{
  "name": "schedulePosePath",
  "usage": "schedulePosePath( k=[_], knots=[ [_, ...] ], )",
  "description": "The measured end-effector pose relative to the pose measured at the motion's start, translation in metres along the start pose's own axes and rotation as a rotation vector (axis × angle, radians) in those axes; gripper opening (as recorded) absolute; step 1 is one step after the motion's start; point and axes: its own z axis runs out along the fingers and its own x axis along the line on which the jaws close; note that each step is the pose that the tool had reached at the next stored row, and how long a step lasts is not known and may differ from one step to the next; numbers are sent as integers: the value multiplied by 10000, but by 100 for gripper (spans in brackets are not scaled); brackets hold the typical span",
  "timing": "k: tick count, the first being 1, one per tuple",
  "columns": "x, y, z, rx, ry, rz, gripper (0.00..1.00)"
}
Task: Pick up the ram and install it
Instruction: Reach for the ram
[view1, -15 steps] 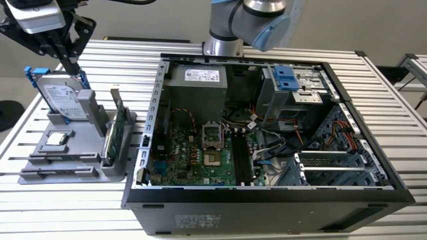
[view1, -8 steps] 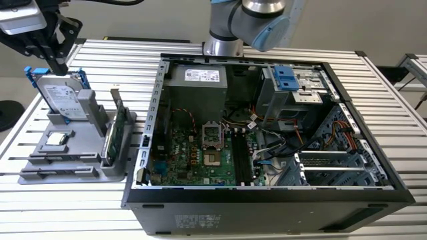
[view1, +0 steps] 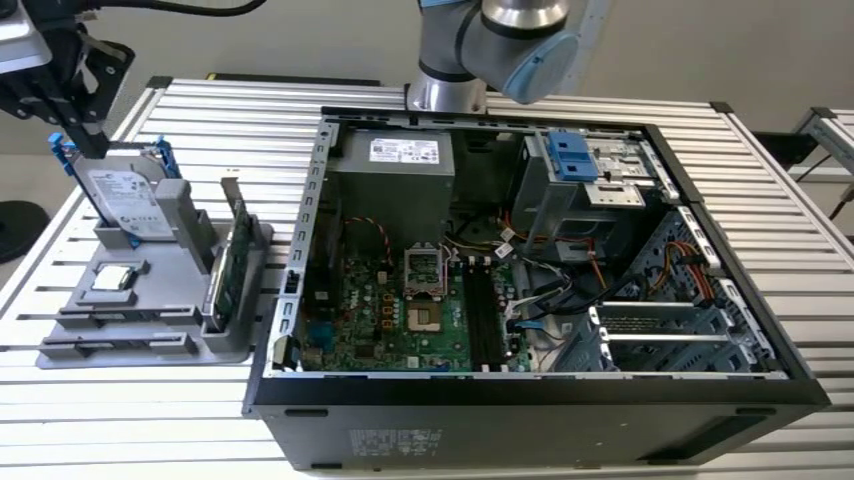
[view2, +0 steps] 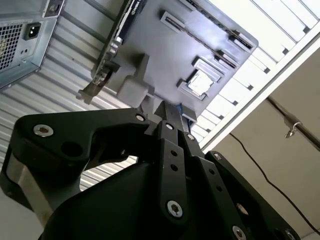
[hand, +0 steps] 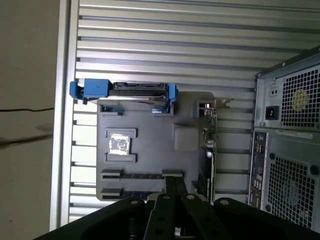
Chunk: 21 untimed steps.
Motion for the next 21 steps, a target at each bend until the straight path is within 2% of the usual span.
schedulePosePath(
  k=[4, 12, 18, 21],
  knots=[
    [58, -8, 8, -1, 0, -18, 0],
    [62, -8, 11, 0, 2, -22, 0],
    [124, -5, 14, -2, 2, -69, 0],
    [136, -5, 16, -5, 11, -233, 0]
  ],
)
